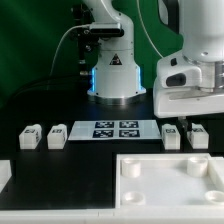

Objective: Assemble one leg

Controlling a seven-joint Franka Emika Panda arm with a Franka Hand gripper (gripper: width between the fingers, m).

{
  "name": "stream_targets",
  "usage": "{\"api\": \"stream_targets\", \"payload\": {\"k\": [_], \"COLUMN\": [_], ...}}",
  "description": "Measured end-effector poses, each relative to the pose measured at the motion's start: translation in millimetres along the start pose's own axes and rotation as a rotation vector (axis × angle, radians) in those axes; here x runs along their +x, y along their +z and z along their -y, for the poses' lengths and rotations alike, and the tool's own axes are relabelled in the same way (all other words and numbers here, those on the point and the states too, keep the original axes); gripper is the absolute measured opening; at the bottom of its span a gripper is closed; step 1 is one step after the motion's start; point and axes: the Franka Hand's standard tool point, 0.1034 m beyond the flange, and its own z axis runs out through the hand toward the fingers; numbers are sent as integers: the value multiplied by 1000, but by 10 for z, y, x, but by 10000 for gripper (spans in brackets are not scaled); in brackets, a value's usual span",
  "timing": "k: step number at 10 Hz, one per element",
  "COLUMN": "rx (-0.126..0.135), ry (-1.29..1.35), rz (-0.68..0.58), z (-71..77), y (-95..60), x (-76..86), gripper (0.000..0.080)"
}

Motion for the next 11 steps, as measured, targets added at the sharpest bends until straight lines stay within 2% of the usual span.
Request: {"api": "stream_targets", "payload": {"k": [2, 3, 4, 5, 8, 11], "rx": [-6, -14, -13, -9, -13, -26], "ry": [23, 17, 12, 12, 11, 8], "rz": [199, 318, 404, 408, 415, 446], "z": [-55, -37, -2, 1, 16, 25], "y": [49, 80, 91, 100, 124, 329], "x": [10, -38, 14, 55, 21, -112], "gripper": [649, 649, 649, 649, 649, 649]}}
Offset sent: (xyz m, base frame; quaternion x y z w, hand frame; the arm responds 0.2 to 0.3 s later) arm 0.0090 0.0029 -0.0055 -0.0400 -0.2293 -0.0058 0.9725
